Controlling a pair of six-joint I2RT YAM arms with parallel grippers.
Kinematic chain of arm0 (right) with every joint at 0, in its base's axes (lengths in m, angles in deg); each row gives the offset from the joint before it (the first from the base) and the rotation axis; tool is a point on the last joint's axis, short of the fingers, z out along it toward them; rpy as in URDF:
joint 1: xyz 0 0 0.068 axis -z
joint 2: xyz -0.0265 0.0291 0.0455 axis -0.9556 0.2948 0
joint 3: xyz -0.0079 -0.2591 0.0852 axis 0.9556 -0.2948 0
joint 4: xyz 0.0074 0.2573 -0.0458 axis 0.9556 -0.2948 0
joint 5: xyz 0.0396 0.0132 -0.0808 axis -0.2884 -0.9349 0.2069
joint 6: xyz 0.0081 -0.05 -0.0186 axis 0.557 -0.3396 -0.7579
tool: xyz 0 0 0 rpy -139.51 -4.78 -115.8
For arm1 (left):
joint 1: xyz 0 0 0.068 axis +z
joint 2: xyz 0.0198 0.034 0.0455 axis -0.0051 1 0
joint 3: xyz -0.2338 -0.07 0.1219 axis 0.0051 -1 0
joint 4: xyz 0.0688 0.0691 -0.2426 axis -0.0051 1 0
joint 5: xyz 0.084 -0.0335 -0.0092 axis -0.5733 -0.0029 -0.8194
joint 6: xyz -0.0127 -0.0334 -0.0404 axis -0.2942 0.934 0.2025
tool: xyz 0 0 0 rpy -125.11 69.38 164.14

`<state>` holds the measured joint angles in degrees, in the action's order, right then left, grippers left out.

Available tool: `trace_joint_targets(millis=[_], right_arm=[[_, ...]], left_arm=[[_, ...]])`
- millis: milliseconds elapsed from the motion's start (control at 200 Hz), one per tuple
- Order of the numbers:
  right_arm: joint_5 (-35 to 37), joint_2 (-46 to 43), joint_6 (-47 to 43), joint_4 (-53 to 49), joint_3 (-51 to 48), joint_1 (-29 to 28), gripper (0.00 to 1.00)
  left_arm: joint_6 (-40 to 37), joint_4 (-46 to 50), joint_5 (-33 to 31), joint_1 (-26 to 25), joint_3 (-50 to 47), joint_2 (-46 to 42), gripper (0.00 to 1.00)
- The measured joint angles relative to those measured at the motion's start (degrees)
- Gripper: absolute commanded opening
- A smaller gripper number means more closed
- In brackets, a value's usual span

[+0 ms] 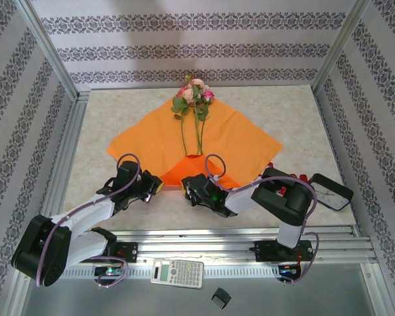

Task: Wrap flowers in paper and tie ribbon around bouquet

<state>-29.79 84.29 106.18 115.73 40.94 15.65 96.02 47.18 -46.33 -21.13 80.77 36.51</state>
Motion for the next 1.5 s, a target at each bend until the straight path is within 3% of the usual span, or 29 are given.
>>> trace_joint_targets(millis=[50, 230, 375, 480, 560, 679, 764, 814, 964, 1074, 1149, 1294, 1409, 1499], right_arm=[[0.07, -0.87, -0.44, -0.46, -0.15, 0.22, 0.33], [-0.24, -1.81, -1.66, -2.97, -1.84, 1.25, 0.00], [-1.33, -2.16, -2.93, -3.26, -2.16, 1.77, 0.00], [-1.51, -3.72, -3.87, -4.39, -2.56, 2.01, 0.30], [-1.49, -5.46, -4.26, -5.73, -3.30, 2.45, 0.37], [-1.60, -7.15, -5.38, -7.43, -4.24, 3.65, 0.29], [-1.79, -7.30, -6.27, -8.24, -4.94, 4.46, 0.07], [-2.23, -7.34, -7.04, -8.72, -5.38, 4.90, 0.00], [-2.84, -8.85, -8.33, -9.53, -6.14, 5.38, 0.00], [-2.78, -11.37, -9.86, -11.74, -6.45, 5.70, 0.29], [-2.21, -12.94, -10.56, -14.86, -7.02, 6.91, 0.33], [-2.08, -14.78, -11.74, -17.57, -7.96, 8.81, 0.25], [-1.92, -15.21, -12.96, -19.23, -8.66, 10.45, 0.00], [-2.21, -16.17, -14.03, -19.63, -9.27, 11.21, 0.00]], left_arm=[[-0.17, 0.33, -0.37, 0.61, 0.00, 0.00, 0.00], [-0.39, 0.74, -0.55, 1.09, 0.00, 0.00, 0.00], [-0.63, 0.92, -0.07, 1.09, 0.00, 0.00, 0.00], [-1.16, 1.22, 0.35, 1.11, 0.00, 0.00, 0.00], [-1.46, 1.66, 0.13, 1.86, 0.00, 0.00, 0.00], [-1.62, 2.08, -0.31, 2.21, -0.02, -0.07, 0.00], [-1.66, 2.29, -0.33, 2.21, -0.02, -0.44, 0.00], [-1.68, 2.29, -0.28, 2.21, -0.02, -0.68, 0.00], [-1.70, 2.32, 0.81, 2.16, -0.02, -1.20, 0.00], [-1.77, 2.47, 0.87, 2.16, -0.02, -1.81, 0.00], [-1.90, 2.75, 0.52, 2.58, -0.04, -2.05, 0.00], [-1.95, 3.19, 0.11, 2.64, -0.04, -2.05, 0.00], [-1.97, 3.34, -0.07, 2.64, -0.04, -2.05, 0.00], [-2.12, 3.48, 0.22, 2.64, -0.04, -2.08, 0.00]])
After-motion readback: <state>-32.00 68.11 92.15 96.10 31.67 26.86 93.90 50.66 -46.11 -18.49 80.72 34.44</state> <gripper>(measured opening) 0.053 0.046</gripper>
